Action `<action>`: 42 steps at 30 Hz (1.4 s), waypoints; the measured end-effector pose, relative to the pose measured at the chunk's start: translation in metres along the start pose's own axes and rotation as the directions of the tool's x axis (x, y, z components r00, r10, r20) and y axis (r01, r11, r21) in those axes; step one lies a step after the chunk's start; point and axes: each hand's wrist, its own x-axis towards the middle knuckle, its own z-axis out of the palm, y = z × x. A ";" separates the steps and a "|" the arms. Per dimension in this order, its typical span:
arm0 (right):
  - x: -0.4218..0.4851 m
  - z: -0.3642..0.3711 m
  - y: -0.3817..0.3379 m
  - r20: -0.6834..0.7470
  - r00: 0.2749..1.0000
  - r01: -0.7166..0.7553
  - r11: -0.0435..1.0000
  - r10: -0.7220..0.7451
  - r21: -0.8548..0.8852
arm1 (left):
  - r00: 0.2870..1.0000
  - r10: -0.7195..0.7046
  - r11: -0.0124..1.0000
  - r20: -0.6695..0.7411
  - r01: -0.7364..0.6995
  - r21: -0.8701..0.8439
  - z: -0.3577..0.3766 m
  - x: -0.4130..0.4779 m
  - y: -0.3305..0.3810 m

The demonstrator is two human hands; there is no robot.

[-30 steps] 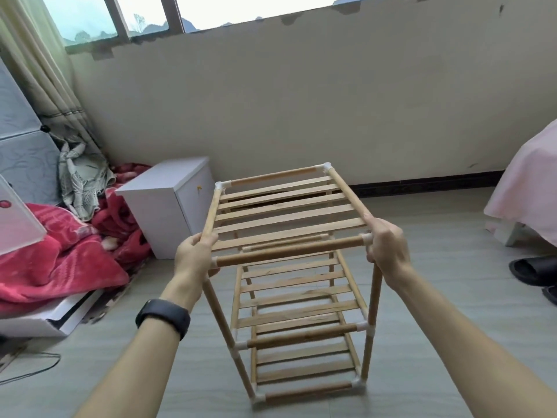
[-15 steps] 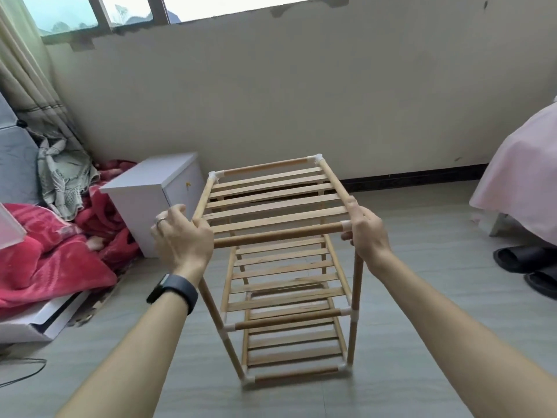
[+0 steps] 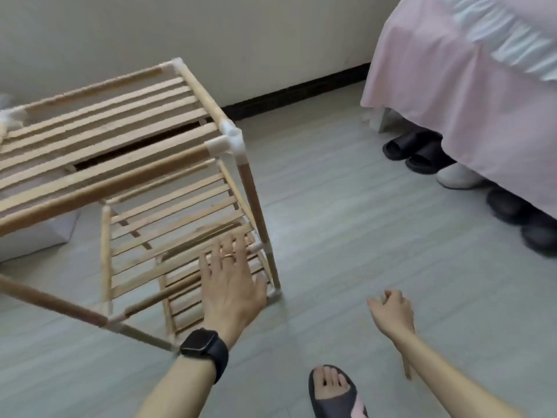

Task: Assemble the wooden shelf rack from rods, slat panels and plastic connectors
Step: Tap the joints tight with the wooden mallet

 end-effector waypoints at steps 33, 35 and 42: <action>-0.225 -0.184 -0.283 -0.321 0.342 0.900 0.209 -0.883 0.383 | 0.609 0.442 0.896 -0.659 -0.329 0.297 -0.170 -0.041 -0.039; -0.239 -0.193 -0.304 -0.373 0.243 0.946 0.134 -0.896 0.294 | 0.583 0.342 0.934 -0.737 -0.300 0.196 -0.194 -0.037 -0.040; -0.260 -0.184 -0.351 -0.163 0.076 0.988 0.097 -0.984 -0.120 | 0.967 -0.163 0.985 -0.195 0.150 -0.081 -0.201 -0.008 -0.065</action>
